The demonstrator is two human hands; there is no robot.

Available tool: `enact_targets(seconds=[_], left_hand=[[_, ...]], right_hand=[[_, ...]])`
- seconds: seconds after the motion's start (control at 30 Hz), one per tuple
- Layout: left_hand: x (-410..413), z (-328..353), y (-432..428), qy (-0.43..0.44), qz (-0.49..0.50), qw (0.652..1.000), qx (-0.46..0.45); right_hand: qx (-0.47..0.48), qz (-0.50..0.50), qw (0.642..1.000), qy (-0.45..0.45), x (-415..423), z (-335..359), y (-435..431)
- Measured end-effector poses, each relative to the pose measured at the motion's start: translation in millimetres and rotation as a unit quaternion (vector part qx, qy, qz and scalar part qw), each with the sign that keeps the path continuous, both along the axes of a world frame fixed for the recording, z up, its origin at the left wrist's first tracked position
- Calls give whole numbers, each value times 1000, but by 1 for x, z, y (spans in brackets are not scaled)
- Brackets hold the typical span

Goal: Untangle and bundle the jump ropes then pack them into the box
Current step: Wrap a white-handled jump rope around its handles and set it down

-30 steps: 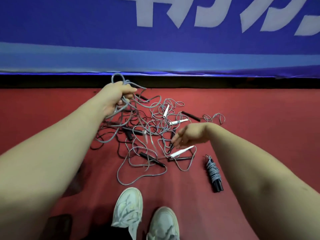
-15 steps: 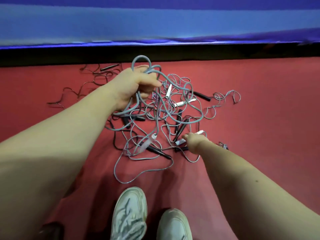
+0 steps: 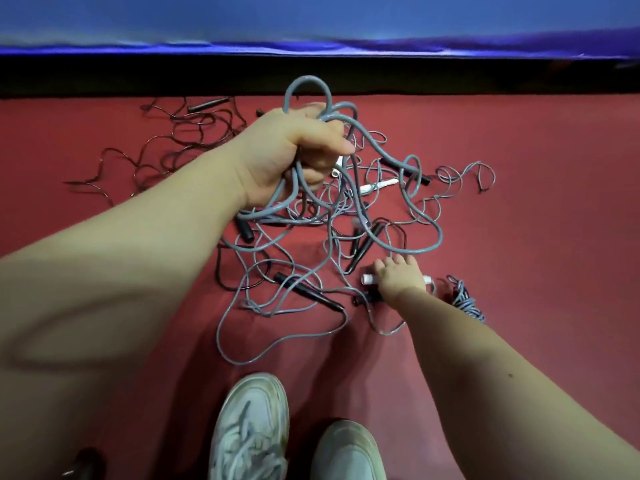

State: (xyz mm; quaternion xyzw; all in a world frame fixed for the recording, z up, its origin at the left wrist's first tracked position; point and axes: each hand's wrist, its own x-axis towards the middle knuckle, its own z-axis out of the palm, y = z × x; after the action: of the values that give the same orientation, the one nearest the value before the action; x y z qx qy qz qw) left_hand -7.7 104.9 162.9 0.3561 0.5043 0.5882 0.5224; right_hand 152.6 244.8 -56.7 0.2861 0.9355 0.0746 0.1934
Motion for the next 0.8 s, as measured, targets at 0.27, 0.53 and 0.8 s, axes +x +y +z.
enact_targets(seconds=[0.27,0.53,0.8], left_hand=[[10,31,19,15,89,995,37],[35,79,20,44,90,991,83],[48,121,6,59,125,984,112]], right_hand=[[-465,-428,672,387,-14,61,7],[-774,-472,335,256,-32,133,-22],[-729,-441,485,197,-7,185,-48]])
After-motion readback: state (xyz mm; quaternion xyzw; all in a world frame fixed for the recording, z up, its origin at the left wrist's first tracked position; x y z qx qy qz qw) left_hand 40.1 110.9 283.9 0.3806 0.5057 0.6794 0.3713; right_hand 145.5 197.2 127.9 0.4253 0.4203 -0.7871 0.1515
